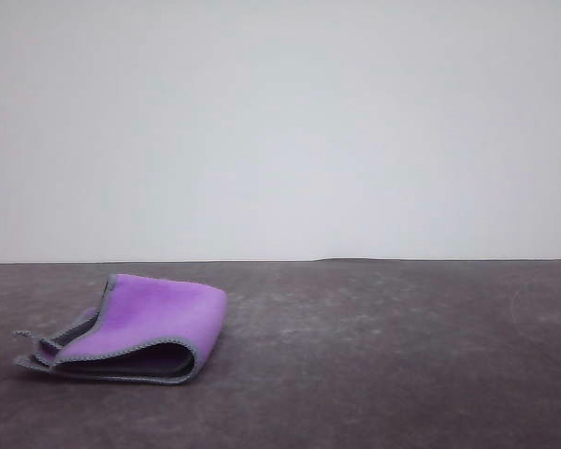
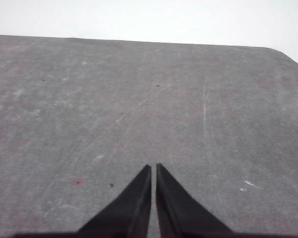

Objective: Fold clothes

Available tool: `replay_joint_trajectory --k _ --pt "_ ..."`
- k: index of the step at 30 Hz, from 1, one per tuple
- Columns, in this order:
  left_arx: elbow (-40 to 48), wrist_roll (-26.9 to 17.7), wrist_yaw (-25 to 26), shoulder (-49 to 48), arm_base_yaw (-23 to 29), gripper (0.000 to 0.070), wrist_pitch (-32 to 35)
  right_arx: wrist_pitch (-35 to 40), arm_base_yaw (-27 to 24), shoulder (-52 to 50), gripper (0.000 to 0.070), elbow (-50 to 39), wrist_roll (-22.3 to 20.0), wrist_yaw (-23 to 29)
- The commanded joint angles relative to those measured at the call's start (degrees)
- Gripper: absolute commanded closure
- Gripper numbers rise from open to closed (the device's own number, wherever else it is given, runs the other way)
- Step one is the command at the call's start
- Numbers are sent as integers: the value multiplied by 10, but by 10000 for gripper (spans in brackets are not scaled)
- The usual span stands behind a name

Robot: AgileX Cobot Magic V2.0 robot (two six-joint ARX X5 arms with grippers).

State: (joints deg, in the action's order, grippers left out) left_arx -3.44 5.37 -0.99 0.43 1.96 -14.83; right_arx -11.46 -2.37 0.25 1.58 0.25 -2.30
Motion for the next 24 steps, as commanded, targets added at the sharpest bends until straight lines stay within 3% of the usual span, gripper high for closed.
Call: replay_joint_trajectory --k 1,24 --pt "10 -4 -1 1 0 683 -6 3 -1 0 688 -4 5 2" --pt "10 -4 -1 1 0 683 -6 3 -1 0 688 -4 6 2"
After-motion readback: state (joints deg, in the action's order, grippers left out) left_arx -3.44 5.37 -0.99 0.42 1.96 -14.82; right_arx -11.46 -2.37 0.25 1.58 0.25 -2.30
